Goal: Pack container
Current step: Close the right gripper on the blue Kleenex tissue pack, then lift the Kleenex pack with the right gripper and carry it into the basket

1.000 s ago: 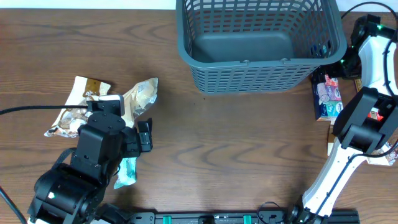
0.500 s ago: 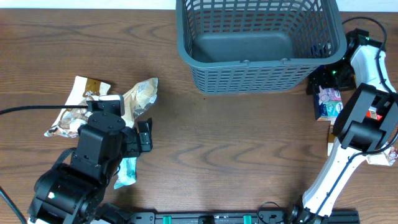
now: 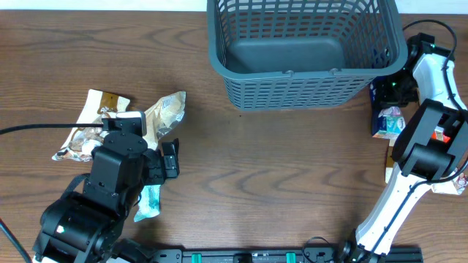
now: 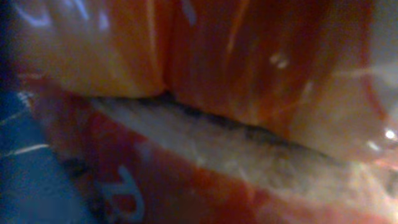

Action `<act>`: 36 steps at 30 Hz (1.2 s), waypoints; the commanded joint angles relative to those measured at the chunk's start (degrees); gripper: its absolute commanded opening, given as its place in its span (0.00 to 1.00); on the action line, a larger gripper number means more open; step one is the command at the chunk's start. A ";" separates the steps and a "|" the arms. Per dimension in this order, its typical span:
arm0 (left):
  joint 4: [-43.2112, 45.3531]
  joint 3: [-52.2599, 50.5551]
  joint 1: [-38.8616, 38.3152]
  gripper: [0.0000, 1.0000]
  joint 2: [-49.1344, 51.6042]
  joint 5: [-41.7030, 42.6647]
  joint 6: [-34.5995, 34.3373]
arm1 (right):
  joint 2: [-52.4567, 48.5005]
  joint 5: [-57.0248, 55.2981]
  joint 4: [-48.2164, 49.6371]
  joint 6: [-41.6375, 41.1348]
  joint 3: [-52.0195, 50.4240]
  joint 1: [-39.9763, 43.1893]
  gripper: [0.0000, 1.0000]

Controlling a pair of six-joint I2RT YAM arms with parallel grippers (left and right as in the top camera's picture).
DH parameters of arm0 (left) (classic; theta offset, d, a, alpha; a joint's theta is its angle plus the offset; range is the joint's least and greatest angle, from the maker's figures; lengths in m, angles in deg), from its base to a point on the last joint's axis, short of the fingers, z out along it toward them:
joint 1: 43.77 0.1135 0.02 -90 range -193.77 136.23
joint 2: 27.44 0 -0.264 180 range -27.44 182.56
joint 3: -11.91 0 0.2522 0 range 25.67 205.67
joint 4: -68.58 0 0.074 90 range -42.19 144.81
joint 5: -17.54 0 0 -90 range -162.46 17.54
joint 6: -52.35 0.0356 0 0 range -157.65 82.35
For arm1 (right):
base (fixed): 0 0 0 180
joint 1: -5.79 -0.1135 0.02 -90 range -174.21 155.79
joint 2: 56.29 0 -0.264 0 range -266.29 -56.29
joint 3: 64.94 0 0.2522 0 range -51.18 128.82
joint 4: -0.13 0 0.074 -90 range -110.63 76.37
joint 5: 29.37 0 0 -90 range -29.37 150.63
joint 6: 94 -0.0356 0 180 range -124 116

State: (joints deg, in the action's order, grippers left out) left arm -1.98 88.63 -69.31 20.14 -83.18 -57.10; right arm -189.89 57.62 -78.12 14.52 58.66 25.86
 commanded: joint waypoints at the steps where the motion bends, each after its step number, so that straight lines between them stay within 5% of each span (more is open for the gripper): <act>1: -0.20 1.03 0.24 0.99 0.02 -0.70 0.35 | -1.66 -3.19 -1.40 -3.50 4.44 1.38 0.02; 21: -0.22 1.03 0.24 0.99 0.02 -0.70 0.35 | 0.00 2.23 -24.90 -8.87 61.31 3.76 0.01; 36: -0.20 1.03 0.24 0.99 0.02 -0.70 0.35 | 12.83 5.11 -20.02 -8.68 65.09 -8.24 0.01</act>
State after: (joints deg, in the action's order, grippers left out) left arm -1.98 88.63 -69.31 20.14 -83.20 -57.10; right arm -179.91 60.48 -99.08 6.72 122.42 18.93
